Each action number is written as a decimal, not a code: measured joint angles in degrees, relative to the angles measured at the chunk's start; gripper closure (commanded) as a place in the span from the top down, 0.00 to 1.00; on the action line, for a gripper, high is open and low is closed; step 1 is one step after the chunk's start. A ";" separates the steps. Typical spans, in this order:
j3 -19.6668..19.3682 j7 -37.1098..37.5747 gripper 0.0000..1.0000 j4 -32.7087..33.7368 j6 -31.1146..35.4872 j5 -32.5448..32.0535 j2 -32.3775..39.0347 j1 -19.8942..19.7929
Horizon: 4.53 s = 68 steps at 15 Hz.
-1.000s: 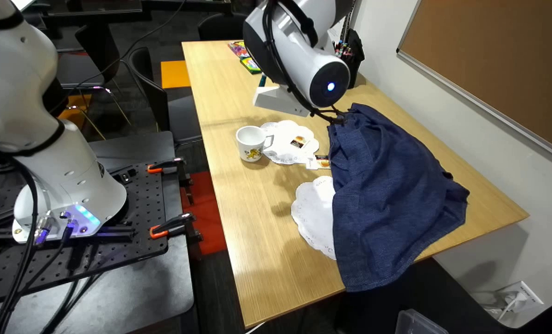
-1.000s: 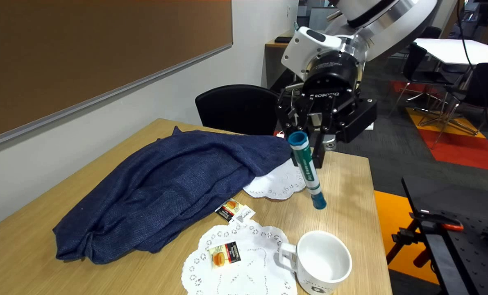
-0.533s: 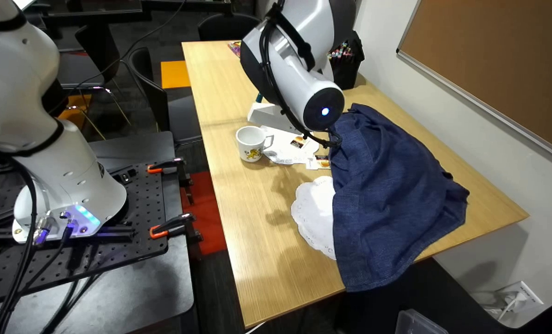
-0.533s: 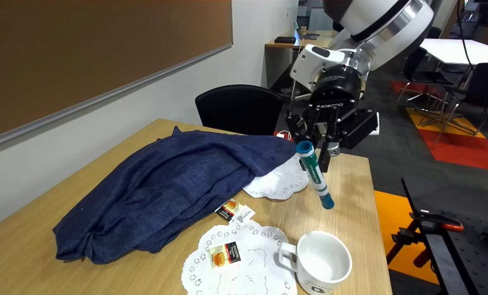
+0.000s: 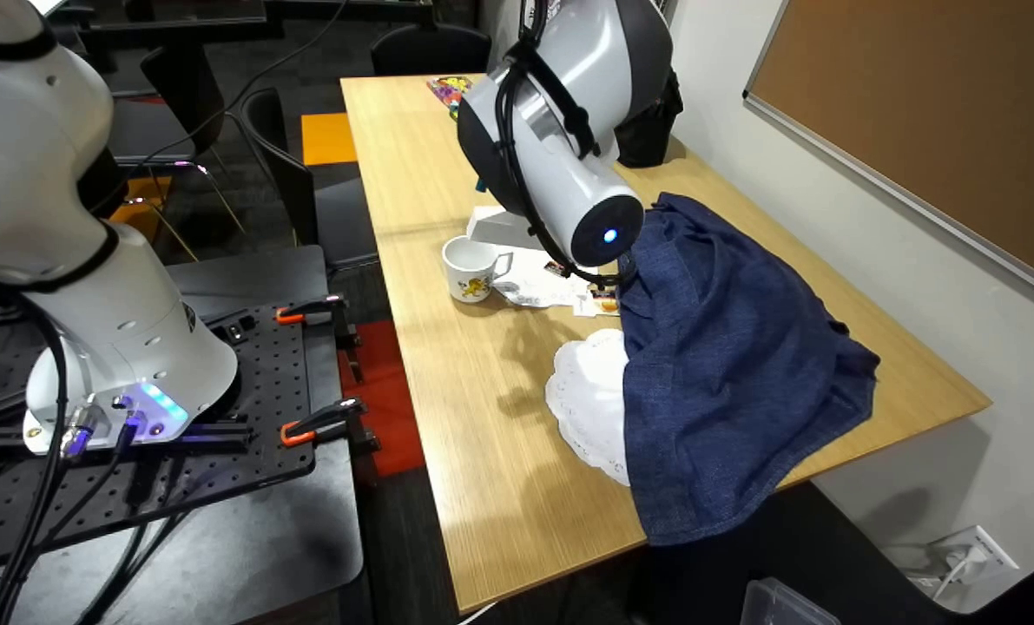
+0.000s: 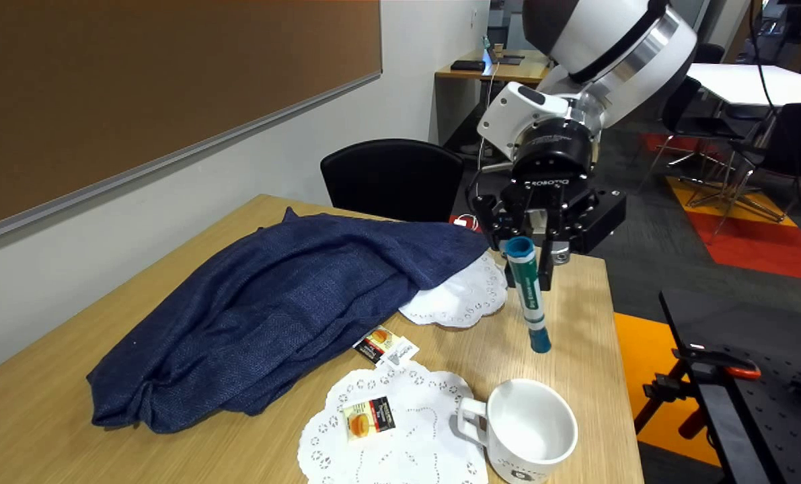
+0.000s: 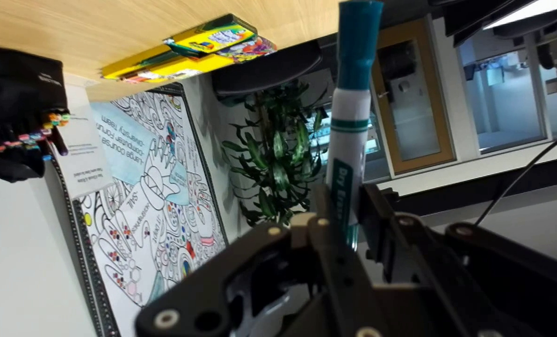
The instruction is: Move the cup away from the table mat then put the marker inside the cup
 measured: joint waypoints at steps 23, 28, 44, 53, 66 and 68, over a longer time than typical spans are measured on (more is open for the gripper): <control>-0.82 -18.93 0.53 2.98 -6.05 -2.67 12.37 -2.10; -0.82 -18.93 0.91 3.08 -6.05 -2.24 13.69 -2.23; 6.04 -18.93 1.00 3.83 -5.59 1.52 13.82 -8.55; 1.50 -15.48 1.00 -0.22 -5.66 1.81 4.34 -4.79; 0.65 -9.65 1.00 -4.18 -8.42 2.81 -7.28 -3.28; 0.65 -9.65 1.00 -4.45 -8.47 2.81 -7.28 -3.24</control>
